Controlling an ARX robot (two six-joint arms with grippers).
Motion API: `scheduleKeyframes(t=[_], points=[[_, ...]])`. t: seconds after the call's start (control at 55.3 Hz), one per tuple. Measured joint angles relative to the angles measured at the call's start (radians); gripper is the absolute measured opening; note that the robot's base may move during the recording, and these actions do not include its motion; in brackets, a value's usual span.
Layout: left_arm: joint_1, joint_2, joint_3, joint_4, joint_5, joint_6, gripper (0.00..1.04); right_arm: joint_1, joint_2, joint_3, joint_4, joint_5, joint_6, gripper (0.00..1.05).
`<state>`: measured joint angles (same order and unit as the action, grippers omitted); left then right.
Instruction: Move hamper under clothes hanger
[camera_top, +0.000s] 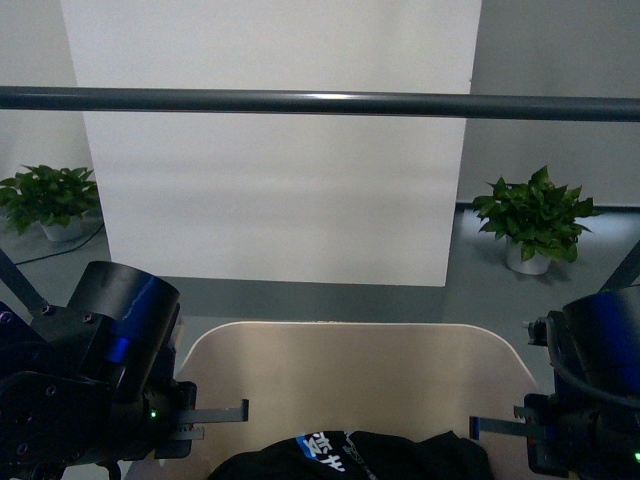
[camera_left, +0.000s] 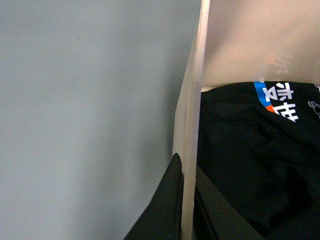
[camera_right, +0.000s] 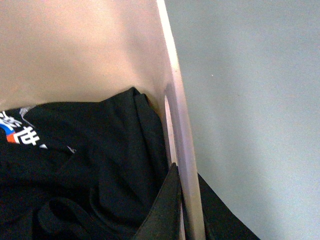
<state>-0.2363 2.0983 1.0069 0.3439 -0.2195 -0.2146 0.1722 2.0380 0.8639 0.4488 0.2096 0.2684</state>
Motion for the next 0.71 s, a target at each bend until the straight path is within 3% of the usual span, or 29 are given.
scheduleKeyframes(t=[0.705], points=[[-0.008, 0.232, 0.161, 0.000, -0.042, 0.003, 0.04, 0.013, 0.299, 0.219, -0.105, -0.003, 0.058, 0.03]])
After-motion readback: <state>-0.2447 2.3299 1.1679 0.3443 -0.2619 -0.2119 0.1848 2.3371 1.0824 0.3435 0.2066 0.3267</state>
